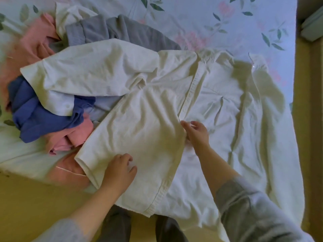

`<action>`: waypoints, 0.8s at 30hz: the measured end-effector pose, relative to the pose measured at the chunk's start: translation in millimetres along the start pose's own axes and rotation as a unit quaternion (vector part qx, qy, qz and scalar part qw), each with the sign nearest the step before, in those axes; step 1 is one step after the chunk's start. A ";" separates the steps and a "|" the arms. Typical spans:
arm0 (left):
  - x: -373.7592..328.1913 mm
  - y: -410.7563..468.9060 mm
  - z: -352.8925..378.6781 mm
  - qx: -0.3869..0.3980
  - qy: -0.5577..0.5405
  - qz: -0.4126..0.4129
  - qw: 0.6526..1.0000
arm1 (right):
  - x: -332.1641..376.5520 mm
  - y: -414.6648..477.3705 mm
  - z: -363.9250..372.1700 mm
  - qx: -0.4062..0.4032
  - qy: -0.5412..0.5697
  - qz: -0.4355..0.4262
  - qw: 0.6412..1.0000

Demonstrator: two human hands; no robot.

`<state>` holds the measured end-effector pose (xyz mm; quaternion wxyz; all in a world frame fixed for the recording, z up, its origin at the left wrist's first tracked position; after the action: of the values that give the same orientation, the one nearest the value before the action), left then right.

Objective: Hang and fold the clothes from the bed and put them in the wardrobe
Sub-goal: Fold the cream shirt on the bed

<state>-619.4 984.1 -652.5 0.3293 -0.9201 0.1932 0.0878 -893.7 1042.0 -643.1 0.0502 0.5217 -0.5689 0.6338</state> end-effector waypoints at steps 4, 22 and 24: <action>-49.5 18.4 -8.4 -0.041 -0.037 0.062 0.997 | 32.2 23.4 -6.3 -0.046 -0.160 -0.149 0.975; -139.5 108.9 -12.2 -0.084 0.090 0.087 0.989 | 77.9 142.8 -51.9 -0.099 -0.122 -0.026 0.987; -158.9 112.9 -22.5 -0.160 0.073 0.127 0.976 | 99.7 152.8 -46.6 -0.119 -0.136 -0.101 0.978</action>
<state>-809.9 937.0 -653.9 0.1484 -0.9327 0.3158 0.0912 -1067.1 972.1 -664.7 0.0981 0.6479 -0.5861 0.4766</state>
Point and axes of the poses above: each hand's wrist, its own y-axis towards the middle knuckle, its own z-axis out of the palm, x = y × z, the point moved 4 cm from there along y, towards the middle knuckle, and after that the axes turned 15 degrees about y, right-handed, at the moved point
